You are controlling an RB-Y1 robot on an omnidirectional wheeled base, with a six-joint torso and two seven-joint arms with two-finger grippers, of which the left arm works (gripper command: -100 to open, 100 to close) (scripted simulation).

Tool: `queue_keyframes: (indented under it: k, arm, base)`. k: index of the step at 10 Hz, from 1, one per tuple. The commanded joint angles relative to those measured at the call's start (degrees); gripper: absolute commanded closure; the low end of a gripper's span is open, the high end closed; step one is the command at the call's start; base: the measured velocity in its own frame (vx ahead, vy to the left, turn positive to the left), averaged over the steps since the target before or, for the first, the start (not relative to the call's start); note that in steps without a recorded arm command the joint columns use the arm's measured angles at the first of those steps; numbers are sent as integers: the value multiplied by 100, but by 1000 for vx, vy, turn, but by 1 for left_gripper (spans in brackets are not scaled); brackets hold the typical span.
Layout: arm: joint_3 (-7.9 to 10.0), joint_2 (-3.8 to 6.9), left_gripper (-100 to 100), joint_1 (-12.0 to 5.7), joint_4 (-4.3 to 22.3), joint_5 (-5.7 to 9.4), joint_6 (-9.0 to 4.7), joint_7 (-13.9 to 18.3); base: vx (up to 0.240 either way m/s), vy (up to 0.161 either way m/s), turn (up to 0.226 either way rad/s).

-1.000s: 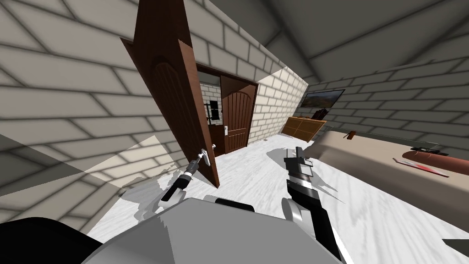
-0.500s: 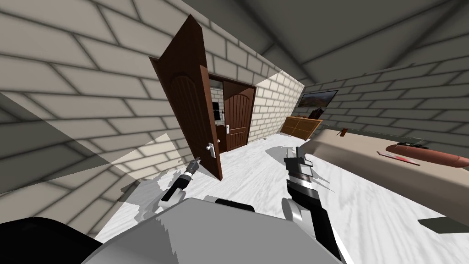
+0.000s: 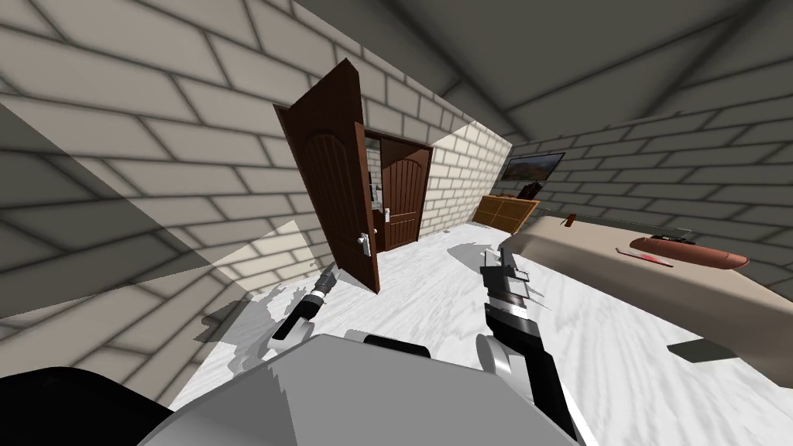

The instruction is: Pull the door open

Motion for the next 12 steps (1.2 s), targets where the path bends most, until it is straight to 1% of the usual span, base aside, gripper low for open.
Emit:
queue_keyframes:
  k: [1, 4, 7, 10, 12]
  arm:
    - [1, 4, -100, -2, 6, 3, -3, 2]
    - [3, 11, -100, -9, 19, 8, -8, 7]
    - [4, 21, -100, -17, 36, 16, -14, 13]
    - [7, 35, -100, -30, 62, 27, -24, 23]
    - [10, 46, -100, -39, 81, 36, -31, 30]
  base:
    - [-270, 79, -20]
    - [-283, 43, -21]
    - [-241, 57, -38]
    - [-258, 55, -65]
    - [-196, 54, -81]
